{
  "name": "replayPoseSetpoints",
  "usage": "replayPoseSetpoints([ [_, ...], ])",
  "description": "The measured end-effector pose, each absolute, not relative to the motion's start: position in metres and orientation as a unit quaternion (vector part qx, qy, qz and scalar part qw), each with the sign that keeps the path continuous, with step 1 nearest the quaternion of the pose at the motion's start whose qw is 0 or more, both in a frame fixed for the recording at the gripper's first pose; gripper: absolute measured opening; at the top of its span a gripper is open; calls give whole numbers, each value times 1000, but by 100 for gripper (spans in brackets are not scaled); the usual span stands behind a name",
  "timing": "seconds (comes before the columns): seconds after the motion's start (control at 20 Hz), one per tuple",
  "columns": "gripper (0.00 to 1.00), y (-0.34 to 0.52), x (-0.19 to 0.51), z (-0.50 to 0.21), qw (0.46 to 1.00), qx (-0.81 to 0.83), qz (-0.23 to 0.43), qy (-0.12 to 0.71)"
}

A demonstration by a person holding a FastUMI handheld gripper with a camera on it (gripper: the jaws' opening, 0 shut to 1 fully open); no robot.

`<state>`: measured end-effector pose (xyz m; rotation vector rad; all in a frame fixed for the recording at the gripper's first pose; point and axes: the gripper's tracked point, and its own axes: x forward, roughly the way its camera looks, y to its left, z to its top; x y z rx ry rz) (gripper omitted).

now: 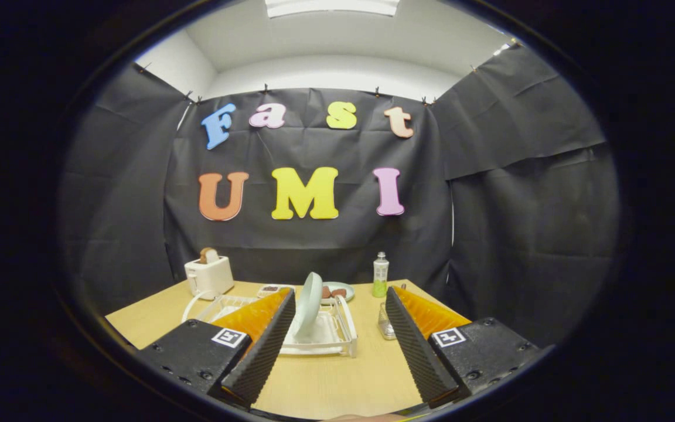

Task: Take the plate from the dish rack, then take the spoon from the basket and place it into the plate.

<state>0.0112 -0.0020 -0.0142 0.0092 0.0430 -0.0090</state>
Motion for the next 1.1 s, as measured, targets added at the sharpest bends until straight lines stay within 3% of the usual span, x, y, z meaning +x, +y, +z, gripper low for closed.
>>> replayPoseSetpoints([
  [0.55,98,23,93,-6,997,-26,4,76],
  [1.1,93,64,223,-21,950,-124,3,285],
])
